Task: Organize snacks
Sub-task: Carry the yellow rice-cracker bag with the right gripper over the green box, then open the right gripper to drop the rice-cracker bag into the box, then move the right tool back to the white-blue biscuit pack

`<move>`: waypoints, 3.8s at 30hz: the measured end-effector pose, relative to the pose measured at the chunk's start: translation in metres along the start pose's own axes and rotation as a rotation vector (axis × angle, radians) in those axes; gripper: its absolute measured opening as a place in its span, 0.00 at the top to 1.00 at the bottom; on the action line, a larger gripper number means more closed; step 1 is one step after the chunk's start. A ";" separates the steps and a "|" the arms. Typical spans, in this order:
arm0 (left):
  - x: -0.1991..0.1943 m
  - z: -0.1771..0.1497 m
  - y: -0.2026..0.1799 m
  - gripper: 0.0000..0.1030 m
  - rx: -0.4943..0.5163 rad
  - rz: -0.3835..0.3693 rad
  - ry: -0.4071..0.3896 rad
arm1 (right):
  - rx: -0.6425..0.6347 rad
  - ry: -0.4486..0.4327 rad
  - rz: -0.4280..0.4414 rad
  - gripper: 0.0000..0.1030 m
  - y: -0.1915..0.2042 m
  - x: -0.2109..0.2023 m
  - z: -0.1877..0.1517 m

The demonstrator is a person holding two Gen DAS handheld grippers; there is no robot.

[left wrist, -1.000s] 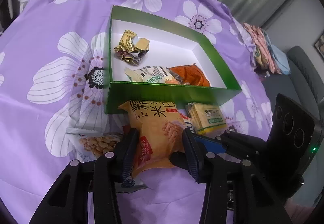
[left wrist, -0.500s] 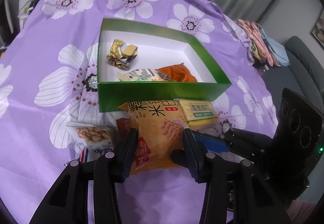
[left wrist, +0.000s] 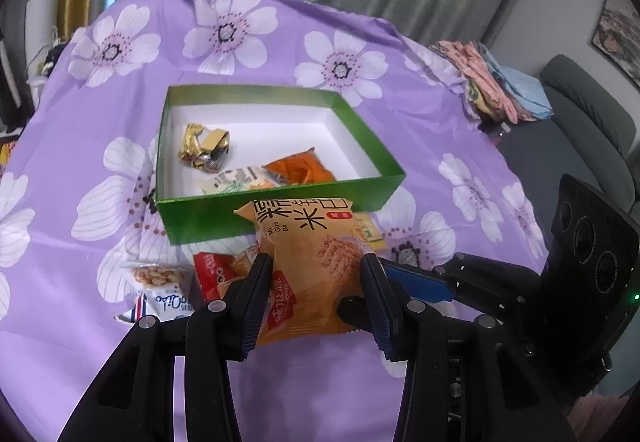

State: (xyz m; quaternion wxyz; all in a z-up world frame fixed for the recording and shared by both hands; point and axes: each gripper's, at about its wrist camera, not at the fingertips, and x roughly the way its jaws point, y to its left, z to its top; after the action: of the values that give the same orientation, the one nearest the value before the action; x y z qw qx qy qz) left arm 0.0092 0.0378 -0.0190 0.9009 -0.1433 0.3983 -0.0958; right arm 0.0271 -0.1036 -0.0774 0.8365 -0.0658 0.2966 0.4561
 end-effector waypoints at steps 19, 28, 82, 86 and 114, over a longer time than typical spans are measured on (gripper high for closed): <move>0.001 0.004 -0.020 0.56 0.028 -0.011 -0.012 | 0.012 -0.050 -0.021 0.71 -0.006 -0.016 -0.001; 0.009 0.018 -0.021 0.56 0.043 -0.018 -0.016 | 0.006 -0.066 -0.047 0.71 -0.012 -0.014 0.007; 0.120 0.093 0.058 0.56 -0.099 -0.064 0.074 | 0.056 0.057 -0.116 0.68 -0.088 0.096 0.067; 0.120 0.094 0.062 0.56 -0.115 -0.051 0.068 | 0.062 0.051 -0.111 0.68 -0.086 0.094 0.067; 0.021 0.044 0.067 0.31 -0.171 0.045 0.015 | 0.205 0.050 -0.153 0.45 -0.070 0.003 -0.008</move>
State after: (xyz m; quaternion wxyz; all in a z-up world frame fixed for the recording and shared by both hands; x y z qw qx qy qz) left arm 0.0599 0.1026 -0.0282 0.8843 -0.2098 0.4149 -0.0423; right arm 0.0812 -0.1449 -0.0971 0.8635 -0.0138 0.3564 0.3566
